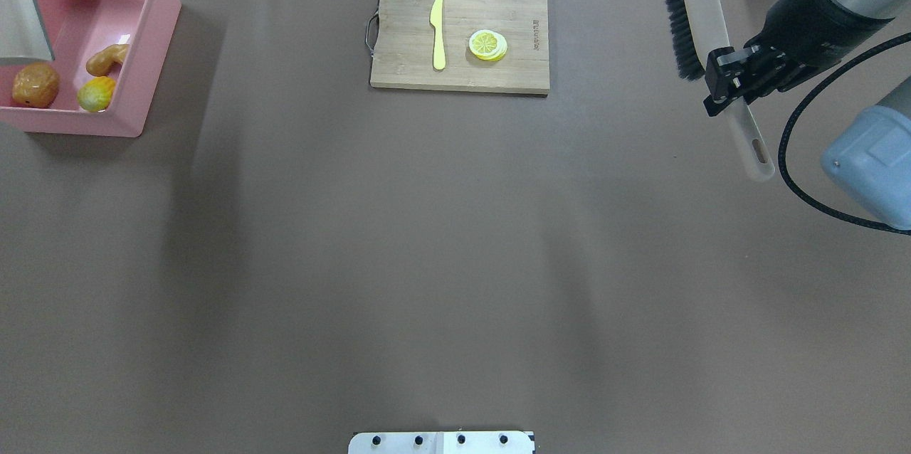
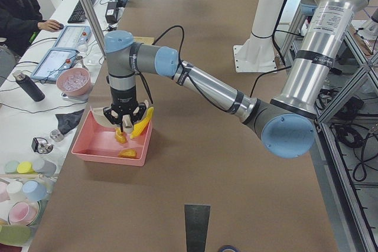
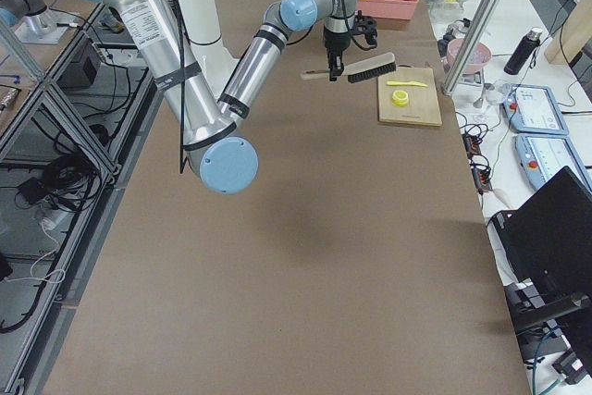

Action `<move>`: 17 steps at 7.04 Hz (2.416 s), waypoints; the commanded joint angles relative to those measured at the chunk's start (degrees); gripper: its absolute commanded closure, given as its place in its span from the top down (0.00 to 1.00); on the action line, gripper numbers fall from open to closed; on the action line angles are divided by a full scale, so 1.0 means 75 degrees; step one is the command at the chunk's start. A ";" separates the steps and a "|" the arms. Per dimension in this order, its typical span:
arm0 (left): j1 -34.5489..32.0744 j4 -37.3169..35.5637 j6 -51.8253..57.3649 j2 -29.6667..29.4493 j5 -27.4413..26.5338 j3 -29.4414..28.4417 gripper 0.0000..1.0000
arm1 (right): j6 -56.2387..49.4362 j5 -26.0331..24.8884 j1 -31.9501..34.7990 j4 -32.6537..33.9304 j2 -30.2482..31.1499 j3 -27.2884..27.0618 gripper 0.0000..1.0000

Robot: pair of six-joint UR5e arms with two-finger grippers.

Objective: Sweep and dump trash into bin
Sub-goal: 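Bring the empty dustpan back down to the table with the left gripper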

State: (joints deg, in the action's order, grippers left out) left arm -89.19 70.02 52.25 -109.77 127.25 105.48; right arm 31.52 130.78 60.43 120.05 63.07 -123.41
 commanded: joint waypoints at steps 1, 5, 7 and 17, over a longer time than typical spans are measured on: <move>0.0346 0.0038 -0.1209 -0.0316 0.0598 0.0791 0.00 | -0.0123 0.0000 0.0238 -0.0033 0.0366 -0.0009 0.00; 0.2909 0.0074 -0.2297 -0.0573 0.0065 0.1369 0.00 | -0.1366 -0.0047 0.0358 -0.0150 0.1048 0.1329 0.00; 0.4465 0.0167 -0.2325 -0.0621 -0.1209 0.1299 0.00 | -0.1437 0.0023 0.0299 -0.0456 0.1326 0.2086 0.00; 0.6279 0.3687 -0.2419 0.0632 -0.2308 0.0269 0.99 | -0.1331 0.0468 -0.0310 -0.0689 0.1833 0.2217 0.00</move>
State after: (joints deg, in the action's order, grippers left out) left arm -42.23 92.20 34.18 -105.29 109.05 108.56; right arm 21.55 133.97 58.82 115.64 76.72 -106.73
